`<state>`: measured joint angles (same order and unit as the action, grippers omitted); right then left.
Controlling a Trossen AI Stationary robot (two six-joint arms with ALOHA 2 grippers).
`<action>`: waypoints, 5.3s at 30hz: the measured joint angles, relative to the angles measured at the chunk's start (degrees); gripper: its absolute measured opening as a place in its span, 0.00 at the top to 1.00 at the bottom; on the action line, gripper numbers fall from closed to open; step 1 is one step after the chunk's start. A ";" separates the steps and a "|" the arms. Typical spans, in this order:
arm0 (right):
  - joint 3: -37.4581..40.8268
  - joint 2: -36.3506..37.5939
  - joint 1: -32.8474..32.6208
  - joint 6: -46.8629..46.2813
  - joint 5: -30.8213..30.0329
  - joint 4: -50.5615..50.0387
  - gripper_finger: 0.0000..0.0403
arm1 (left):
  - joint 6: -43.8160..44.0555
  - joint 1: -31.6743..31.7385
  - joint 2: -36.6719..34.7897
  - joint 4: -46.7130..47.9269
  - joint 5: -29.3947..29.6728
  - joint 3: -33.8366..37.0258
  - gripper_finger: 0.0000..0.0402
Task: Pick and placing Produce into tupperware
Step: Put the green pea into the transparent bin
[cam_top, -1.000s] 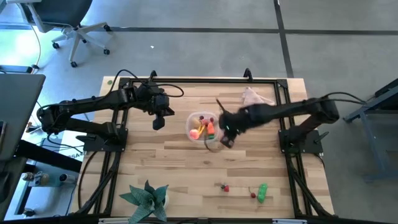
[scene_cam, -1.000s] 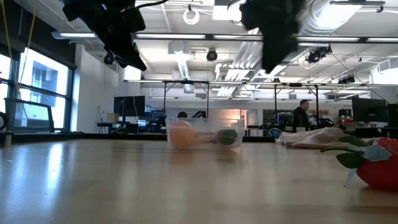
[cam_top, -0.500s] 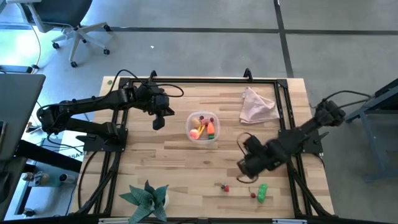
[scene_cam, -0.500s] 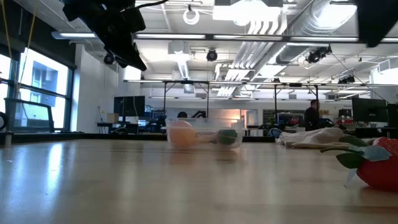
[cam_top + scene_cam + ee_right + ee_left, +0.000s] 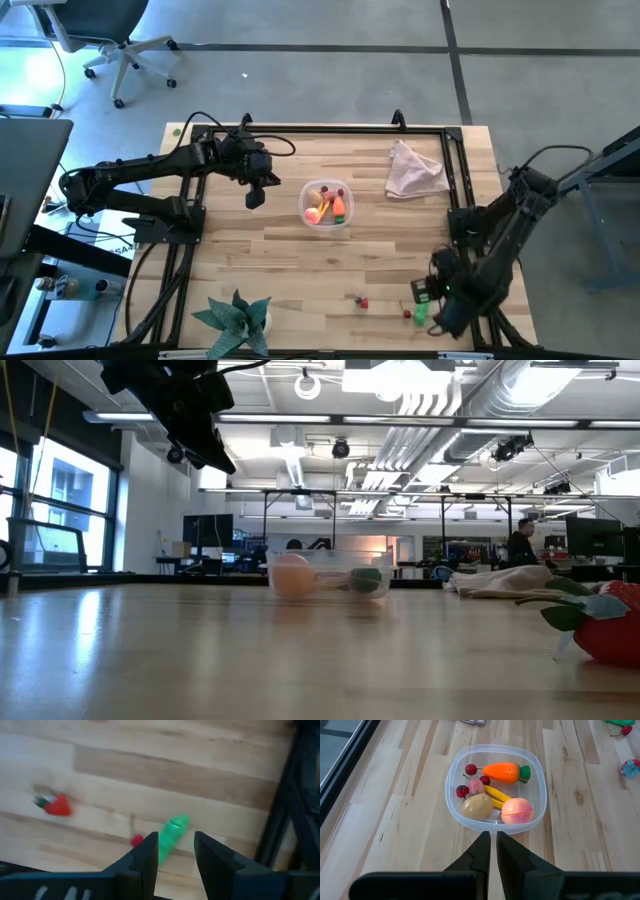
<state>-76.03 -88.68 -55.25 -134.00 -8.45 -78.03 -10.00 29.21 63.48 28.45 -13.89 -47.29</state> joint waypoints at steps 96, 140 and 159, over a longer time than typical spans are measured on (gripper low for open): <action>0.00 -18.65 -0.57 -28.41 6.03 14.19 0.71 | 0.00 0.00 0.00 0.00 0.02 0.02 0.95; 0.02 -23.16 -1.15 -34.15 7.04 12.23 0.54 | 0.00 0.00 0.00 0.00 0.00 0.00 0.95; 0.02 -26.50 0.00 -32.93 5.81 11.98 0.54 | 0.00 0.00 0.01 0.01 0.01 0.01 0.95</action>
<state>-76.01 -115.18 -55.25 -166.93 -2.63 -66.05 -10.00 29.21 63.49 28.45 -13.88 -47.28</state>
